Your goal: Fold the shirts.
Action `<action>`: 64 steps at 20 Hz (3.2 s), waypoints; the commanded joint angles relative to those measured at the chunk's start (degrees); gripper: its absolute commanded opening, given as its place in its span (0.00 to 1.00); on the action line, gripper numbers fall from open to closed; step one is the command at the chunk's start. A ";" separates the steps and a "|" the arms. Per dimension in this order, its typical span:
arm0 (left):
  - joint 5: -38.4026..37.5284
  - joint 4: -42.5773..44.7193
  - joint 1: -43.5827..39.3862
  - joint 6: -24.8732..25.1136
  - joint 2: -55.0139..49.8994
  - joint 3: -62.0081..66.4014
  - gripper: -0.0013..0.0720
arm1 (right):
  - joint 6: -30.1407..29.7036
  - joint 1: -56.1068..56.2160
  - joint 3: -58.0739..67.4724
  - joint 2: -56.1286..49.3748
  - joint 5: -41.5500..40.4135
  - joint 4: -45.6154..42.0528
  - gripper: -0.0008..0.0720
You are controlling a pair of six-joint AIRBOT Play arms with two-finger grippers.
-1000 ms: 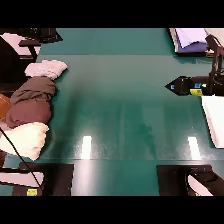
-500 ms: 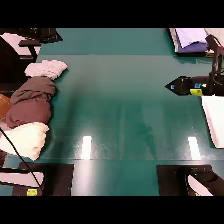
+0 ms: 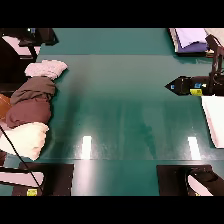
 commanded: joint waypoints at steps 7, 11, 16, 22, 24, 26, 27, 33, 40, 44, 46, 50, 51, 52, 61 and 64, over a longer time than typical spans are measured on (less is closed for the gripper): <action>13.40 13.55 8.13 -4.57 -13.84 -10.75 0.81 | 0.02 0.07 -0.02 0.04 0.02 0.04 0.03; 21.46 13.55 9.55 -4.59 -18.01 -10.75 0.81 | 0.02 0.09 0.00 0.04 0.02 0.09 0.03; 22.27 13.57 9.55 -3.93 -18.75 -10.49 0.11 | 0.02 0.09 0.00 0.04 -0.13 0.07 0.03; 17.35 12.09 9.53 -3.91 -13.00 -2.93 0.04 | 0.02 -1.97 3.19 0.02 -1.07 0.07 0.03; 15.96 9.70 9.46 -3.04 -6.62 -0.37 0.04 | 0.00 -3.89 8.09 0.00 -1.11 -0.04 0.03; 12.61 3.41 9.49 1.66 1.31 2.21 0.04 | -0.02 -6.73 13.35 0.00 -1.03 -0.04 0.03; 10.60 -0.52 9.46 3.93 5.27 3.34 0.04 | -0.02 -8.17 15.69 0.00 -0.98 -0.02 0.03; 2.67 -6.49 -2.99 8.55 24.61 4.33 0.04 | -2.19 -15.52 29.51 -2.45 5.27 0.02 0.03; -2.49 -6.58 -32.15 7.02 18.75 -3.37 0.04 | -2.45 -15.63 43.04 -10.19 17.07 0.04 0.03; -3.15 -6.54 -39.30 6.91 9.99 -6.19 0.69 | -2.45 -13.18 45.46 -12.26 21.07 0.02 0.03; -6.08 -2.89 -36.26 4.98 9.38 -6.16 0.70 | -2.45 -12.22 45.46 -12.31 21.99 -0.02 0.03; -16.09 -1.22 -20.17 2.05 12.50 -8.68 0.70 | -2.47 -12.07 45.46 -12.15 22.60 -0.02 0.03; -15.91 -1.95 -16.41 2.03 14.40 -12.07 0.70 | -2.47 -12.07 45.44 -11.89 22.64 -0.02 0.03; -14.82 -3.19 -12.74 2.03 16.72 -17.18 0.70 | -2.47 -12.07 45.42 -11.85 22.60 0.00 0.03; 7.26 -19.85 -3.93 2.56 22.75 -65.57 0.70 | -2.47 -12.07 45.35 -11.91 22.56 0.00 0.03; 11.32 -25.97 -4.17 4.66 21.05 -69.72 0.70 | -2.47 -12.07 45.35 -11.91 22.56 0.00 0.03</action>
